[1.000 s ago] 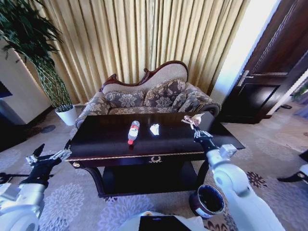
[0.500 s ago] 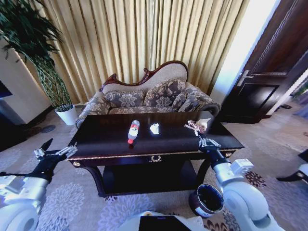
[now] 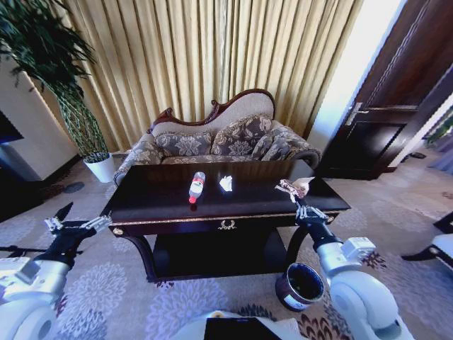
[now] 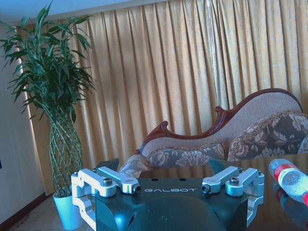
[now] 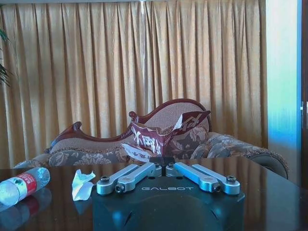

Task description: Move to the front of the table and place the trash on the table into the trash bin.

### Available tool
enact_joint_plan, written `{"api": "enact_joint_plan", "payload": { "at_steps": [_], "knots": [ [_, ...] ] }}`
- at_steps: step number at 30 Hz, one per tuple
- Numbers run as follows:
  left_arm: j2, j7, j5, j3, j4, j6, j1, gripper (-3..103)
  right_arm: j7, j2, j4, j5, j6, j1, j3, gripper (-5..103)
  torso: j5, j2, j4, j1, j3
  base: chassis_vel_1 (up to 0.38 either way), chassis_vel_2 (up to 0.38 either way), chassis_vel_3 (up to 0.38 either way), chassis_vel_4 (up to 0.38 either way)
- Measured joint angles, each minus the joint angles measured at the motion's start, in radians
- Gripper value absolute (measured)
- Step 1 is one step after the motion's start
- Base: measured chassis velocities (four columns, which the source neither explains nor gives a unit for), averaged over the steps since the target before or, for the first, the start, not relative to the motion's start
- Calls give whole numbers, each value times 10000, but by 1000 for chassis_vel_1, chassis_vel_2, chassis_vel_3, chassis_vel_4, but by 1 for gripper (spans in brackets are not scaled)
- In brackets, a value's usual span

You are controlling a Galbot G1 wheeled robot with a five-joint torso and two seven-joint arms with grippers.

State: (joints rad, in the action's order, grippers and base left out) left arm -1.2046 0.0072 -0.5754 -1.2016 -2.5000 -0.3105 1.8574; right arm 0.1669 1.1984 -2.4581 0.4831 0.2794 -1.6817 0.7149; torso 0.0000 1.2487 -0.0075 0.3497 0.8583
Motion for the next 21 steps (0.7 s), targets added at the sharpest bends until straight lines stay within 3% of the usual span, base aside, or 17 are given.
{"api": "enact_joint_plan", "payload": {
  "at_steps": [15,21],
  "knots": [
    [-203,28,-41,68,0,33,22,100,-372,4,701,-496,-189,-12,-136,0,0,2,0,-4,-2,92,-98,-97,93],
    [-286,32,-79,2,0,154,27,100,-882,49,3340,-796,-302,376,-217,0,1,-2,0,0,2,4,-6,-9,4]
  ]
}}
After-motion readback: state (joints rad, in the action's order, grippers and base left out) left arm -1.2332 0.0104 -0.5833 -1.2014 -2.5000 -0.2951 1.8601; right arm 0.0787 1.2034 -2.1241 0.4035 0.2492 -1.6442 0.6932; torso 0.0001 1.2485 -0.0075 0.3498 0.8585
